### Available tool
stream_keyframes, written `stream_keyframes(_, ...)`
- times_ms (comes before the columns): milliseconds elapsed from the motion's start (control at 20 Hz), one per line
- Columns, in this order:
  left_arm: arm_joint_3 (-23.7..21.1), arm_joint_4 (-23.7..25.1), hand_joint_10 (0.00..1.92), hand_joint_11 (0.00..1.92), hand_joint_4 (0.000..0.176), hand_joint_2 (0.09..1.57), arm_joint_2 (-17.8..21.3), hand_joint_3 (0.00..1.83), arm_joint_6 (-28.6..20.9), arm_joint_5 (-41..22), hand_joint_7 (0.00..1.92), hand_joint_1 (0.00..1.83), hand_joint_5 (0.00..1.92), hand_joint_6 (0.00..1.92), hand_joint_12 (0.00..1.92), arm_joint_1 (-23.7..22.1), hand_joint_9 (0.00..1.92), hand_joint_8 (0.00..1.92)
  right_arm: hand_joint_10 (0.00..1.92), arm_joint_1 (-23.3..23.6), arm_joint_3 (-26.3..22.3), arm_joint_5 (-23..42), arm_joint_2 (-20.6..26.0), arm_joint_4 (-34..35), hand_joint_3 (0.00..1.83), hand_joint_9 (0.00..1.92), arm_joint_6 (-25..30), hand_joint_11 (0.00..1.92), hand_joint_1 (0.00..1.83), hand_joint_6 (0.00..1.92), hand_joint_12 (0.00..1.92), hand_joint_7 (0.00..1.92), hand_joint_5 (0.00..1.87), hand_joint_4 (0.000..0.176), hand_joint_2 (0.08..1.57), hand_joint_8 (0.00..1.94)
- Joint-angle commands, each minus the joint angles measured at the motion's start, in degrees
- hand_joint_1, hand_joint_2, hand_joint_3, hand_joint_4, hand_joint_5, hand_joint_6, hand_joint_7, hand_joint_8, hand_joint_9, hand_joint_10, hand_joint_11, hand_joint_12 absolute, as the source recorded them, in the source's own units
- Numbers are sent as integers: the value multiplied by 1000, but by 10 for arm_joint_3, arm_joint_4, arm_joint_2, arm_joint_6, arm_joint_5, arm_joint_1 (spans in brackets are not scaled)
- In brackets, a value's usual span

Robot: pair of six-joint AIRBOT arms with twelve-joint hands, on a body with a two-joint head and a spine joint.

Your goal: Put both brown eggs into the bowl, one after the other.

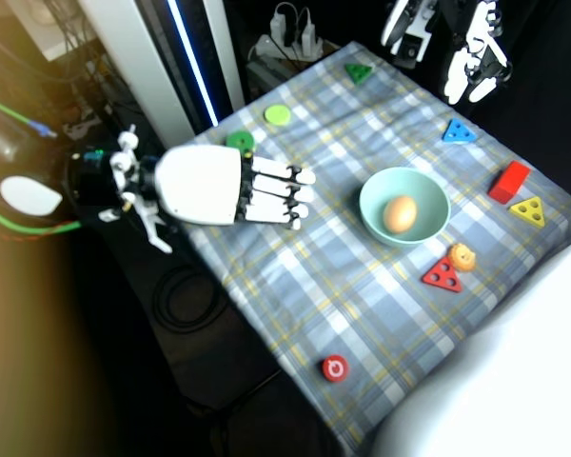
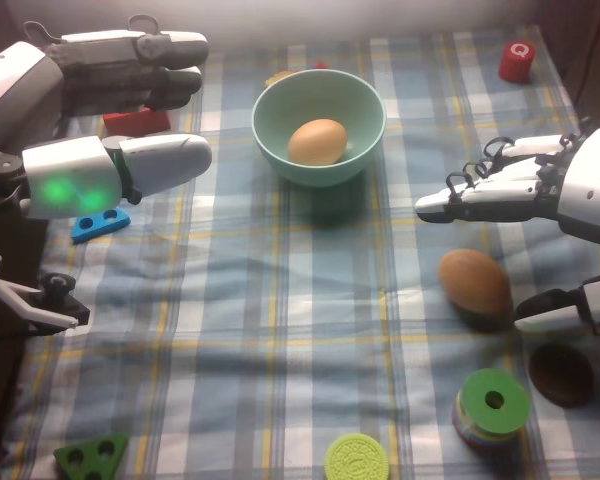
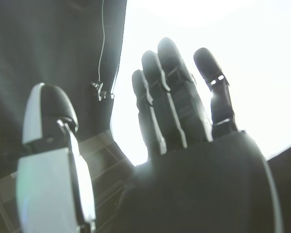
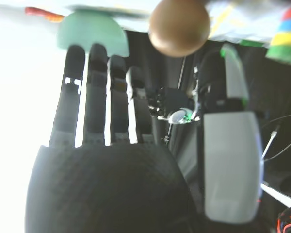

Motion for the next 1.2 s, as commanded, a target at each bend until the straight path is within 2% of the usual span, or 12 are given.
stream_keyframes(0,2,4,15,0,63,915,0,0,-9,-70,719,928,641,5,1111,-5,668,0,0,5,2,55,-1,13,0,568,5,356,951,7,733,469,318,34,967,0)
stream_keyframes(150,2,4,8,0,43,902,0,1,-9,-68,707,932,673,9,1137,-5,654,0,33,5,7,45,-10,4,2,751,10,392,985,0,1135,568,328,36,986,3)
stream_keyframes(350,4,4,8,0,64,919,-1,3,-9,-65,724,901,660,0,1099,-5,657,4,2,11,15,27,-24,-10,0,679,11,241,975,0,1235,512,307,51,999,0)
stream_keyframes(400,4,4,4,0,64,923,-2,4,-12,-65,718,895,653,0,1091,-5,648,1,1082,13,16,23,-26,-14,6,519,11,333,1038,17,1658,611,330,36,968,382)
stream_keyframes(500,6,4,12,0,54,916,-3,0,-15,-64,708,891,642,0,1095,-5,666,0,1775,17,18,17,-30,-20,0,491,11,433,1099,4,1907,489,382,24,934,1352)
stream_keyframes(550,7,4,15,0,53,915,-3,0,-16,-63,715,898,644,1,1082,-5,671,2,1718,19,19,16,-32,-22,0,453,11,397,1100,5,1918,471,413,23,932,1259)
stream_keyframes(600,7,4,14,0,54,915,-4,0,-16,-63,719,905,646,1,1061,-5,669,3,988,20,20,15,-33,-23,0,488,11,277,1086,10,1510,522,454,27,941,587)
stream_keyframes(750,8,4,15,0,54,917,-4,0,-17,-63,725,912,647,3,1113,-5,672,3,1004,23,20,15,-35,-25,1,691,11,565,1124,4,1573,814,637,0,962,146)
stream_keyframes(900,8,4,17,1,73,913,-4,0,-18,-63,727,910,637,1,1115,-5,678,2,1522,23,20,15,-35,-26,2,892,11,959,1145,6,1778,795,829,0,1021,1045)
stream_keyframes(950,8,4,16,0,78,924,-4,3,-19,-63,724,895,628,0,1116,-5,677,1,1703,23,20,14,-35,-26,11,979,11,1083,1158,745,1863,785,961,0,1084,1395)
stream_keyframes(1000,8,4,15,0,77,923,-4,1,-20,-63,723,901,626,0,1131,-5,676,1,1803,23,20,14,-35,-26,5,1016,11,1146,1155,955,1890,763,952,0,1115,1568)
stream_keyframes(1150,8,4,13,0,67,923,-4,0,-21,-64,724,901,637,2,1084,-5,673,0,1355,26,22,14,-32,-21,0,1006,11,1044,1253,796,1574,939,949,0,1139,1310)
